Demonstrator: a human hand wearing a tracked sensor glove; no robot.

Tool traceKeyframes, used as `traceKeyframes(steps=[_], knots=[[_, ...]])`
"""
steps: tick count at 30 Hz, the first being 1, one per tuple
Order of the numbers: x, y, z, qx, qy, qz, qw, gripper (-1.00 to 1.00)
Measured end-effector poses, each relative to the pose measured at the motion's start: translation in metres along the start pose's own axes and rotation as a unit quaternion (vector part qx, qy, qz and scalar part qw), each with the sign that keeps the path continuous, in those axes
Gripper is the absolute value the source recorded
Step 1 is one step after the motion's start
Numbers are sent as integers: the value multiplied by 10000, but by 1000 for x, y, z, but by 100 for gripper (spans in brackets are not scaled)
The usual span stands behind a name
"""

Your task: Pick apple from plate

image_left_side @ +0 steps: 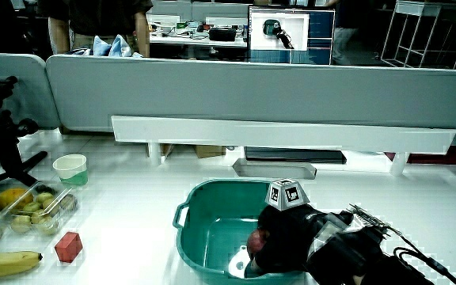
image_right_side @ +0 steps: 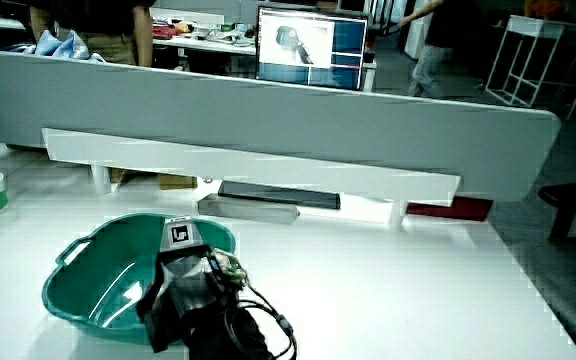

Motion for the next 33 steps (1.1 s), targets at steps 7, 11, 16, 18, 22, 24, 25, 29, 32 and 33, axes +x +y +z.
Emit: traceKeyframes(steps=[7, 11, 16, 18, 22, 24, 25, 29, 32, 33], knots=[[-8, -17, 20, 202, 14, 205, 9996, 100], [-14, -28, 32, 349, -31, 321, 9989, 100], [-15, -42, 45, 513, -11, 432, 9977, 100], [-14, -48, 51, 546, -16, 472, 9974, 100], [-7, -55, 58, 539, 17, 452, 9975, 100], [-3, -62, 63, 594, 73, 434, 9973, 100], [-2, -65, 65, 681, 9, 392, 9969, 100], [3, -73, 71, 679, 14, 410, 9969, 100], [12, -76, 74, 651, 77, 423, 9970, 100], [18, -65, 65, 234, 209, 612, 9976, 100]])
